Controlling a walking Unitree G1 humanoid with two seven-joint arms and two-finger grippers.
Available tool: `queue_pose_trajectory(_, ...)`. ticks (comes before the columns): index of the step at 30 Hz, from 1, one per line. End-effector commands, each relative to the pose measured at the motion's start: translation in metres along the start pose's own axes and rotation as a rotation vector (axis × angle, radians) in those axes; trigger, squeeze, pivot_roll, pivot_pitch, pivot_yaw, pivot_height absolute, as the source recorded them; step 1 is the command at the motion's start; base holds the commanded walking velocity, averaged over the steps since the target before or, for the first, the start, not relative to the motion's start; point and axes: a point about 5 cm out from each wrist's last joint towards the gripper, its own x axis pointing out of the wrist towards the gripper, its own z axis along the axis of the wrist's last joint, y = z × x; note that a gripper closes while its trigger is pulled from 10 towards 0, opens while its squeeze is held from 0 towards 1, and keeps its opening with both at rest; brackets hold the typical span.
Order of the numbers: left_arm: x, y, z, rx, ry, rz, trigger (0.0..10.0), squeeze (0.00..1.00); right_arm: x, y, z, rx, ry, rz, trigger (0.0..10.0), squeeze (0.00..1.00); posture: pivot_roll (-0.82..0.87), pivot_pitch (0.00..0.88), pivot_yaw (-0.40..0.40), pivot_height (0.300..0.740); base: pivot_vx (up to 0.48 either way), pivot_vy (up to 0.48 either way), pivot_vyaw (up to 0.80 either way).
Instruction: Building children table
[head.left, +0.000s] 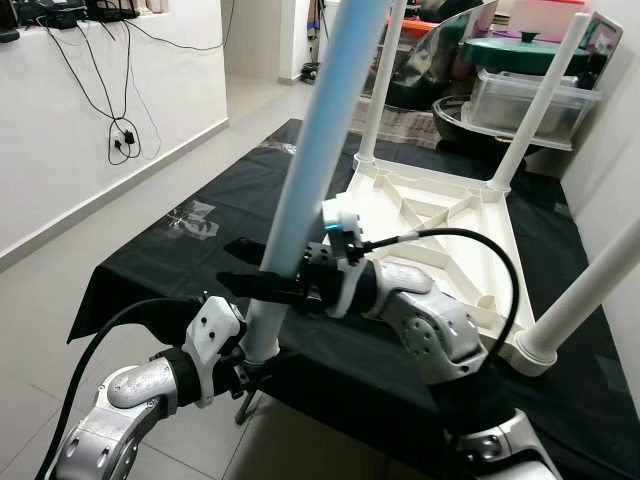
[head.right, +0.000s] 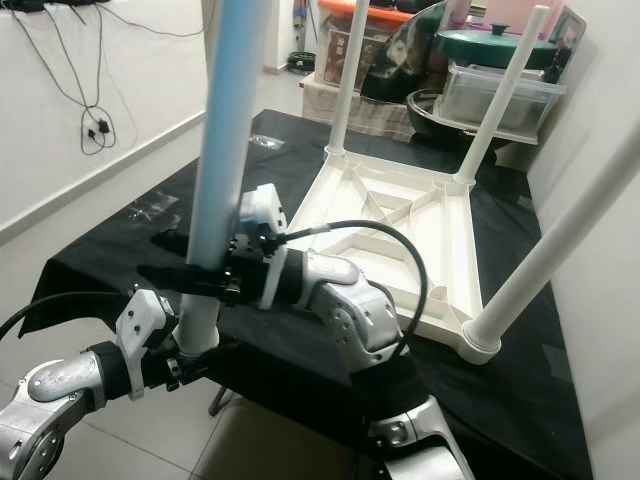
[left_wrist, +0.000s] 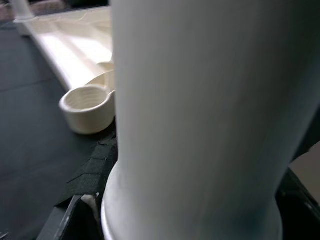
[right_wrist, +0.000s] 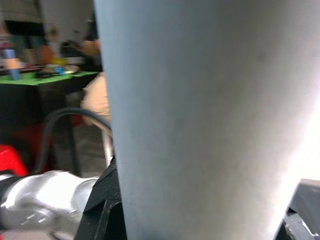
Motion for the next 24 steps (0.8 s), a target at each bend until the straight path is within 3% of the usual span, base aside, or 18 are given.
queue_pose_trajectory(1,0.004,0.005,0.004,0.035,-0.019,0.051,10.0,0.0,0.004,-0.015,0.002,-0.005,-0.033,-0.157,10.0,0.52,0.09,0.0,-0.084,0.74,0.0,0.0,0.0)
queue_pose_trajectory(4,0.004,0.007,0.005,0.041,-0.022,0.075,10.0,0.0,0.003,-0.022,0.004,0.003,-0.056,-0.231,10.0,0.52,0.09,0.0,-0.084,0.74,0.0,0.0,0.0)
queue_pose_trajectory(5,0.005,0.009,0.006,0.042,-0.028,0.101,10.0,0.0,0.001,-0.024,0.005,0.018,-0.073,-0.248,10.0,1.0,0.09,0.0,-0.085,0.74,0.0,0.0,0.0)
queue_pose_trajectory(11,0.004,0.017,0.007,0.063,-0.03,0.182,10.0,0.0,-0.002,-0.027,0.004,0.046,-0.077,-0.321,10.0,1.0,0.08,0.0,-0.088,0.74,0.0,0.0,0.0)
queue_pose_trajectory(12,0.004,0.018,0.007,0.071,-0.024,0.195,10.0,0.0,-0.002,-0.027,0.004,0.061,-0.085,-0.335,10.0,0.0,0.08,0.0,-0.087,0.74,0.0,0.0,0.0)
queue_pose_trajectory(19,0.005,0.026,0.003,0.101,0.014,0.266,10.0,0.0,0.0,-0.028,0.007,0.134,-0.134,-0.403,10.0,0.0,0.08,0.0,-0.089,0.74,0.0,0.0,0.0)
queue_pose_trajectory(24,0.006,0.039,-0.006,0.148,0.094,0.383,10.0,0.0,0.001,-0.029,0.007,0.188,-0.17,-0.505,10.0,0.0,0.08,0.0,-0.087,0.74,0.0,0.0,0.0)
